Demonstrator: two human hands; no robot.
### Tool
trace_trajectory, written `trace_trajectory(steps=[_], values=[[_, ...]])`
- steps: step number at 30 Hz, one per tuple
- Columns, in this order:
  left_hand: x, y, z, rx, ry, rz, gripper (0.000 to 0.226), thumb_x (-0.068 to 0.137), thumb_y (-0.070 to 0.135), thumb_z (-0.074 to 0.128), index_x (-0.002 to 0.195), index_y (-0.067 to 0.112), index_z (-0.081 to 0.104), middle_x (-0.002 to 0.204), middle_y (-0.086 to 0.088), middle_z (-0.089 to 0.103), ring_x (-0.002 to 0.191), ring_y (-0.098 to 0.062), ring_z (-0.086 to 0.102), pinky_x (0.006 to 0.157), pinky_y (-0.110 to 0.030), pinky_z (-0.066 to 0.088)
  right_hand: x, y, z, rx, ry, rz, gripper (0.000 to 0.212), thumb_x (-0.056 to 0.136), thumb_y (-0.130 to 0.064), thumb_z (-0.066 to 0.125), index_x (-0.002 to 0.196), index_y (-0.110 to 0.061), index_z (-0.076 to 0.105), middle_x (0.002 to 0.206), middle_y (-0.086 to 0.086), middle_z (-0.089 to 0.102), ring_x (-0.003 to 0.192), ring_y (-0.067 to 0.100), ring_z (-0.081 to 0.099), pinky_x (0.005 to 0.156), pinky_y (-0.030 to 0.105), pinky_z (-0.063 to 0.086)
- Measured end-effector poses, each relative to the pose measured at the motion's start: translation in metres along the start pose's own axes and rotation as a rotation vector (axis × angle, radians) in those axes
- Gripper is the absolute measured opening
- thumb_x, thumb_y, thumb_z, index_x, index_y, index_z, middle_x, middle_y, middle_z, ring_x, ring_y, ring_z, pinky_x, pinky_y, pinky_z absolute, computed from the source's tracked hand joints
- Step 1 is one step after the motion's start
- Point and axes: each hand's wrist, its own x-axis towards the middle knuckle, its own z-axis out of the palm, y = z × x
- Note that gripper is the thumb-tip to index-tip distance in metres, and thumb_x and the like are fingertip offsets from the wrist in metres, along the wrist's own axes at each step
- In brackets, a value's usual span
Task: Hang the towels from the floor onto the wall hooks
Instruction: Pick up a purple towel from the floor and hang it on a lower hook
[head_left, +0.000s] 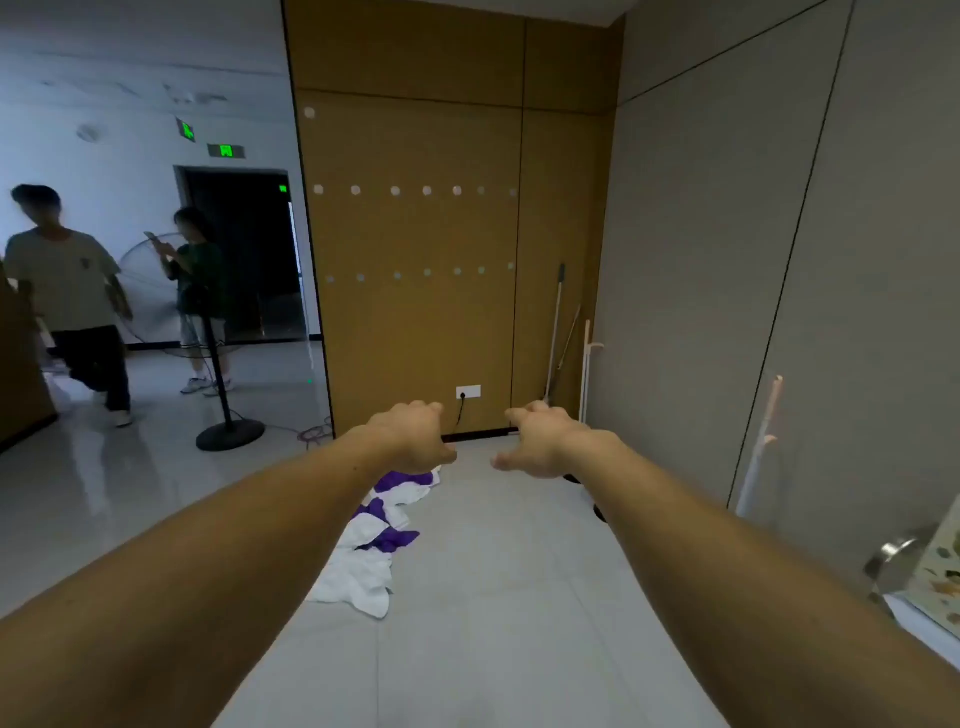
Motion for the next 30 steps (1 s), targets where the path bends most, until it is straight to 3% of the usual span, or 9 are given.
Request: trace_trajectory(steps=[14, 30], values=[[0.174, 0.005, 0.024, -0.044, -0.041, -0.116, 0.064, 0.090, 0.040, 0.057, 0.144, 0.017, 0.032, 0.142, -0.009, 0.043, 0.121, -0.026, 0.048, 0.096, -0.036, 0.044, 0.184, 0.077, -0.016, -0.026, -0.032, -0.047, 0.079, 0.087, -0.055, 0.058, 0.151, -0.025, 0.023, 0.157, 0.007, 0.022, 0.141, 0.034, 0.025, 0.111, 0.055, 0.031], [0.427, -0.120, 0.035, -0.028, -0.057, -0.111, 0.067, 0.091, 0.041, 0.054, 0.148, 0.017, 0.028, 0.147, -0.009, 0.039, 0.127, -0.027, 0.045, 0.102, -0.040, 0.043, 0.447, 0.071, -0.010, 0.010, -0.035, 0.017, 0.080, 0.086, -0.057, 0.057, 0.151, -0.026, 0.022, 0.155, 0.007, 0.024, 0.141, 0.033, 0.026, 0.111, 0.054, 0.033]])
